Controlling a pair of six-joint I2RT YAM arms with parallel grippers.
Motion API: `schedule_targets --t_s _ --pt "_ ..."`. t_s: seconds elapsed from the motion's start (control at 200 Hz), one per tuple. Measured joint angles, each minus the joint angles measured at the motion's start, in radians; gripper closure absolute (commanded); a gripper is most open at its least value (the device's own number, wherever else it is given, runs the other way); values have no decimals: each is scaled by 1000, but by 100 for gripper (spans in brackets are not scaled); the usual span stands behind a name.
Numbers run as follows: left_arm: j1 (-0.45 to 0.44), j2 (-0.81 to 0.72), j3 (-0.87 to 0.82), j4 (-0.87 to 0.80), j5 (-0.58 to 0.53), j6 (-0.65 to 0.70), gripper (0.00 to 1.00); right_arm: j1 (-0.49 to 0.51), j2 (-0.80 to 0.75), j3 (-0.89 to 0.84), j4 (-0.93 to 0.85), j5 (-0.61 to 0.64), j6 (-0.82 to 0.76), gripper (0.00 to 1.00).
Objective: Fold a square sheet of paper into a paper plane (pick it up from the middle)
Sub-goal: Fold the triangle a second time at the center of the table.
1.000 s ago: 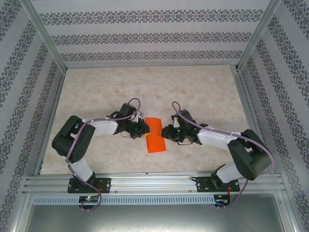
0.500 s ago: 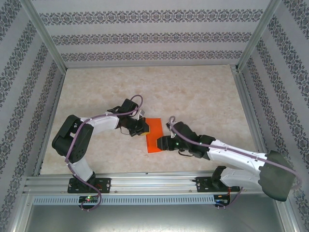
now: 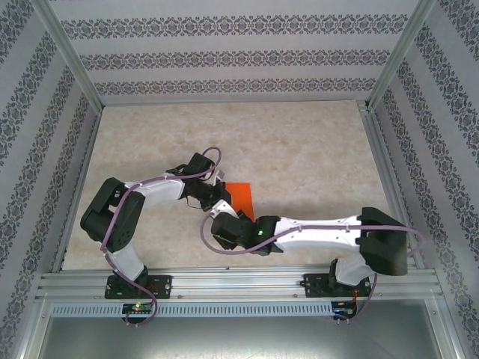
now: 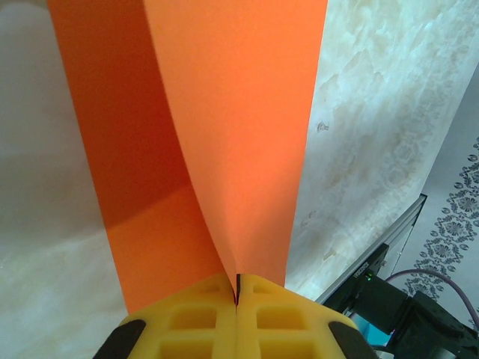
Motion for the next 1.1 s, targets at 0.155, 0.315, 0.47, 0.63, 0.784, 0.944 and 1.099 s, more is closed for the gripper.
schedule_targets --t_s 0.155,0.315,0.47,0.63,0.784,0.944,1.099 --pt "0 0 0 0 4 0 95 3 57 23 -57 45 -6 44" --pt "0 0 0 0 4 0 95 3 59 22 -78 66 -5 64" --pt "0 0 0 0 4 0 94 3 59 22 -78 70 -4 80" --pt "0 -1 0 0 4 -1 93 -2 55 18 -81 69 1 93" --pt "0 -1 0 0 4 -5 78 -26 8 -16 -72 50 11 99" --pt "-1 -15 -3 -6 -17 -8 51 -63 -70 -85 -35 -5 20 100" --pt "-1 -113 -26 -48 -103 -15 41 -142 -167 -187 56 -134 26 99"
